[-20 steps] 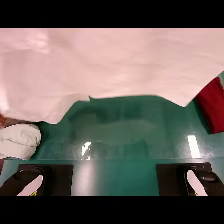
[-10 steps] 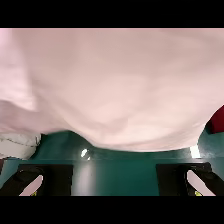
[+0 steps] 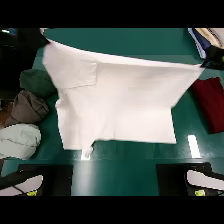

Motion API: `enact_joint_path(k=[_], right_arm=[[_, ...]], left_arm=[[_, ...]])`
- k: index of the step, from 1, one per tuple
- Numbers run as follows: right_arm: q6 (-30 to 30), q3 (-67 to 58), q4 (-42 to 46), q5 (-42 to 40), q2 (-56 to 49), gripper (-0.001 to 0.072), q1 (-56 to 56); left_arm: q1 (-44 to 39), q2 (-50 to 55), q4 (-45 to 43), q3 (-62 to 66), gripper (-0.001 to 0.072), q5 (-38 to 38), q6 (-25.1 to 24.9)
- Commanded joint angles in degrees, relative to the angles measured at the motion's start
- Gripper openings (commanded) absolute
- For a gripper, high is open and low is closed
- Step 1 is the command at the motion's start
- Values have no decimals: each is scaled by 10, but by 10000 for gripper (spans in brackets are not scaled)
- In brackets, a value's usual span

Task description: Fold the shirts.

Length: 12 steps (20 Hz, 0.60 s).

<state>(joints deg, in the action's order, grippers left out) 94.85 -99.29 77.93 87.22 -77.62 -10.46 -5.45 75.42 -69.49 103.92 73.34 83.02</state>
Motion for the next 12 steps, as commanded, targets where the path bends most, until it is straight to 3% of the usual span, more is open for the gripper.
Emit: enact_joint_path(k=[1, 4, 5, 6, 7, 8, 10, 11, 12], right_arm=[[0, 86, -3, -144, -40, 15, 2], [1, 139, -4, -240, -40, 18, 5], [0, 148, -3, -264, -40, 39, 6], [0, 150, -3, -280, -40, 299, 6], [0, 149, -4, -291, -41, 583, 5], [0, 141, -3, -289, -41, 661, 5], [0, 123, -3, -273, -36, 656, 5], [0, 116, -3, -261, -30, 625, 5], [0, 112, -3, -246, -23, 535, 5]], left_arm=[[0, 113, -7, -6, 27, -29, -9], [0, 162, -7, -6, 29, -60, 7], [0, 168, -7, -6, 119, -71, 10], [0, 169, -7, -6, 445, -83, 10], [2, 168, -8, -3, 569, -90, 11], [7, 168, -9, 7, 498, -80, 10], [24, 164, -9, 23, 493, -38, 11], [35, 160, -10, 25, 493, -5, 11], [47, 157, -18, 24, 493, 40, 11]])
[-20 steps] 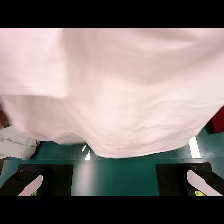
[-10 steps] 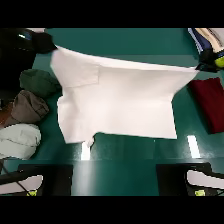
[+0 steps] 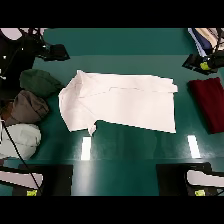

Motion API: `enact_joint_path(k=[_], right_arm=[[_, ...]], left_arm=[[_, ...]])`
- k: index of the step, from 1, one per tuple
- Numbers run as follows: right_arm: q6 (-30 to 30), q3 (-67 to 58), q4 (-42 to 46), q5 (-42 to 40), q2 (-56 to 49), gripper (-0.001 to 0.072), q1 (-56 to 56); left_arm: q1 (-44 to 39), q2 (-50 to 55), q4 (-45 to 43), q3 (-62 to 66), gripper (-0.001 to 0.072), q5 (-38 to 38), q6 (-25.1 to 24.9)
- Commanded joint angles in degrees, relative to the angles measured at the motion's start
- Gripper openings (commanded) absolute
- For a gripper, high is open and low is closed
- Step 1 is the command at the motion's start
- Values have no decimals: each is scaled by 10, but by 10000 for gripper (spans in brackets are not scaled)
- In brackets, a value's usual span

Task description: Fold the shirts.

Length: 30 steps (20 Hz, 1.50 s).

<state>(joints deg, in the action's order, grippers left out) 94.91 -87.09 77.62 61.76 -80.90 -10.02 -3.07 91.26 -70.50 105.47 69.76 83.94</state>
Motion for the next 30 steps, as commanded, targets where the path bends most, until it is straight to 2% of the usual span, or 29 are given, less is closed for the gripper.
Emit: enact_joint_path(k=[1, 3, 5, 7, 11, 15, 21, 26, 27, 28, 29, 30], right_arm=[[-1, -10, 0, 22, 19, 506, 2], [-21, -10, 0, 55, 37, 506, 6], [-40, -10, 0, 87, 53, 506, 14], [-44, -10, 0, 108, 66, 506, 28], [-46, -10, 0, 118, 87, 505, 60], [-46, -10, 1, 119, 92, 505, 92], [-46, -10, 1, 126, 92, 506, 110], [-46, -10, 2, 139, 92, 506, 109], [-46, -10, 2, 139, 92, 506, 109], [-46, -10, 2, 140, 92, 506, 109], [-46, -10, 2, 143, 92, 506, 108], [-46, -10, 1, 149, 92, 506, 109]], left_arm=[[33, -3, -23, 5, 492, 122, 2], [48, -9, -61, -17, 493, 186, 1], [56, -29, -74, -76, 493, 194, 3], [56, -66, -72, -168, 493, 159, 13], [56, -158, -59, -392, 493, 35, 29], [56, -173, -35, -515, 493, -29, 47], [56, -172, 5, -559, 492, -120, 54], [56, -172, 7, -559, 491, -144, 68], [56, -172, 7, -559, 426, -144, 70], [56, -172, 7, -559, 226, -143, 71], [56, -172, 7, -559, 88, -143, 71], [56, -172, 7, -559, 29, -143, 71]])
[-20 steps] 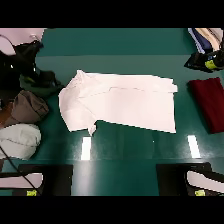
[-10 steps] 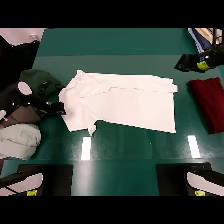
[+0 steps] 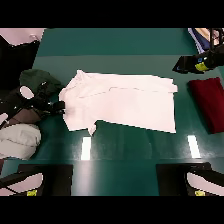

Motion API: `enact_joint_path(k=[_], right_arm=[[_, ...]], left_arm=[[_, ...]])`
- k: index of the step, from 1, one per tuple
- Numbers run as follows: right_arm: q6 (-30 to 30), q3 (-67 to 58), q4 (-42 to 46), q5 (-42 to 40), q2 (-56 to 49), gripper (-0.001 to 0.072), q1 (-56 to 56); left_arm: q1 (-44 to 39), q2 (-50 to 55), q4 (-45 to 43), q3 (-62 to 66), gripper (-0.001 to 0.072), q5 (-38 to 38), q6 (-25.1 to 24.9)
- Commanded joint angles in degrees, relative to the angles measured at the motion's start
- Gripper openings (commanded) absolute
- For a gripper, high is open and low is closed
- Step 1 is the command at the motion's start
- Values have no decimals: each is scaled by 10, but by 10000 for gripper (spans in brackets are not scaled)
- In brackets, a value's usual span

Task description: Fold the shirts.

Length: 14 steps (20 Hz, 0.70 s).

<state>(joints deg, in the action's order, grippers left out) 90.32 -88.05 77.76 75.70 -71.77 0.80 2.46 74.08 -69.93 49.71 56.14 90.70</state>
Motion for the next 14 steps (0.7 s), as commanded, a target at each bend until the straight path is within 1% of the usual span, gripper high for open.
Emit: enact_joint_path(k=[1, 3, 4, 6, 9, 11, 14], right_arm=[[0, 0, 0, 21, 0, 506, 0], [-5, 4, 5, 54, 1, 505, 0], [-11, 20, 4, 66, 5, 506, -4], [-13, 94, 5, 69, 30, 505, -21], [-13, 260, 3, 35, 78, 505, -72], [-13, 360, -2, 5, 100, 505, -106], [-13, 461, -2, -38, 120, 505, -133]], left_arm=[[1, 0, 2, -1, 27, -5, 4], [1, -2, 1, 3, 26, 7, -2], [1, -6, 1, 9, 26, 18, -14], [1, -29, 1, 21, 26, 30, -35], [1, -80, 0, 25, 27, 28, -50], [1, -97, 0, 25, 27, 31, -57], [1, -100, 1, 25, 27, 36, -56]])
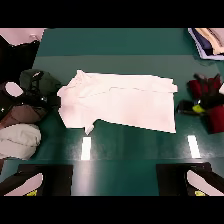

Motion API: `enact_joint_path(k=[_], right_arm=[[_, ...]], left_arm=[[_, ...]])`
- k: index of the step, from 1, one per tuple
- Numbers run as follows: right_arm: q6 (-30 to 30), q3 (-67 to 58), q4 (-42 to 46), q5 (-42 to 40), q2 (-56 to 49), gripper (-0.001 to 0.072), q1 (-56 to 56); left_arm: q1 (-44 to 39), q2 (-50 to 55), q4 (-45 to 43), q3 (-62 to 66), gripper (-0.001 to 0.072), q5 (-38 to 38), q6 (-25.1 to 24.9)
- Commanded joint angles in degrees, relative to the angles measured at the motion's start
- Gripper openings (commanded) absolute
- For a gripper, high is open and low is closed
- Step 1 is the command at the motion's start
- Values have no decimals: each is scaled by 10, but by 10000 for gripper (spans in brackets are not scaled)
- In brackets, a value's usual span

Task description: Fold the shirts.

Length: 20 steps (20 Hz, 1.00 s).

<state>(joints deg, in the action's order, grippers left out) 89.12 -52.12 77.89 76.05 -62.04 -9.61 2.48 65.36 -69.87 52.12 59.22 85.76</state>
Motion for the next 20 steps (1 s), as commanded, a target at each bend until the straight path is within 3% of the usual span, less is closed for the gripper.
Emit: enact_joint_path(k=[1, 3, 11, 12, 13, 15, 20], right_arm=[[0, 123, -3, -55, 24, 505, -34], [0, 149, -4, -71, 18, 435, -33], [-1, 143, -49, -80, -34, 432, -29], [-1, 143, -49, -79, -32, 327, -29], [-1, 143, -49, -78, -28, 155, -29], [-2, 143, -49, -81, -9, 16, -29], [-2, 130, -49, -92, 85, 17, -29]], left_arm=[[0, -13, 0, 1, 27, 5, -7], [0, -13, 0, 1, 27, 10, -7], [0, -13, 0, 1, 27, 30, -7], [0, -13, 0, 1, 27, 30, -7], [0, -13, 0, 1, 27, 30, -7], [0, -14, 0, 1, 27, 30, -7], [0, -44, 0, 46, 26, 32, -7]])
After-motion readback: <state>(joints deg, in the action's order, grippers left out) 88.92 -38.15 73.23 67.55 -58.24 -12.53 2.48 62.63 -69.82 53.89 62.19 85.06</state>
